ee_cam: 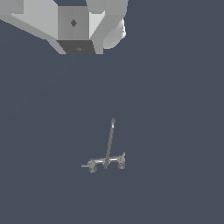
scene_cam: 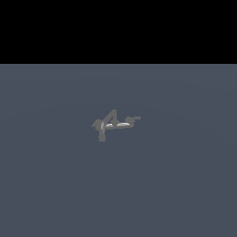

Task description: Turn on the faucet by rotating a designated handle.

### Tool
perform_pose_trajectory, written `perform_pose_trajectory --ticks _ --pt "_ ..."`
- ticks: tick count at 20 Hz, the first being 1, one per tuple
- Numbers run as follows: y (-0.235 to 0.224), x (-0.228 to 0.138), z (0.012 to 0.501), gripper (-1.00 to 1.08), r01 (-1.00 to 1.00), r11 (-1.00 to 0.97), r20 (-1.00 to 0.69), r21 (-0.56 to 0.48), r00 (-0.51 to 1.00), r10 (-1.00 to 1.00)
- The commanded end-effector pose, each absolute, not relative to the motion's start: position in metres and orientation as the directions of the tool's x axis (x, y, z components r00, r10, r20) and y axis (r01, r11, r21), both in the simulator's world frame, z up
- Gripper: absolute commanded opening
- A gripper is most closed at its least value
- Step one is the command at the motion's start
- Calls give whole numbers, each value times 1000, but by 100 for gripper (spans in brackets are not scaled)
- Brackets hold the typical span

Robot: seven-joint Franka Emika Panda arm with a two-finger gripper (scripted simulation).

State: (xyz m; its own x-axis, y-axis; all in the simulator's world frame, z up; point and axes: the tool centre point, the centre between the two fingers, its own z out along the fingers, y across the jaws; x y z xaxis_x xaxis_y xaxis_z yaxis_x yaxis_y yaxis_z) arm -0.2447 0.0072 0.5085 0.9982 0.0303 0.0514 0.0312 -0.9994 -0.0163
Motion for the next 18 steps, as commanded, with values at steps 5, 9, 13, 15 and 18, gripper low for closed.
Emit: perform_pose_trajectory --ticks 5,9,13,15,18 --pt "9 -243 506 -100 22 -1000 51 -17 998 21" --pt "12 -236 497 -100 -7 -1000 50 -17 999 -8" --pt "18 -224 483 -100 -55 -998 48 -18 997 -56" --pt "22 -217 473 -100 -87 -996 47 -19 995 -87" --pt "28 -203 457 -100 -142 -990 45 -20 989 -143"
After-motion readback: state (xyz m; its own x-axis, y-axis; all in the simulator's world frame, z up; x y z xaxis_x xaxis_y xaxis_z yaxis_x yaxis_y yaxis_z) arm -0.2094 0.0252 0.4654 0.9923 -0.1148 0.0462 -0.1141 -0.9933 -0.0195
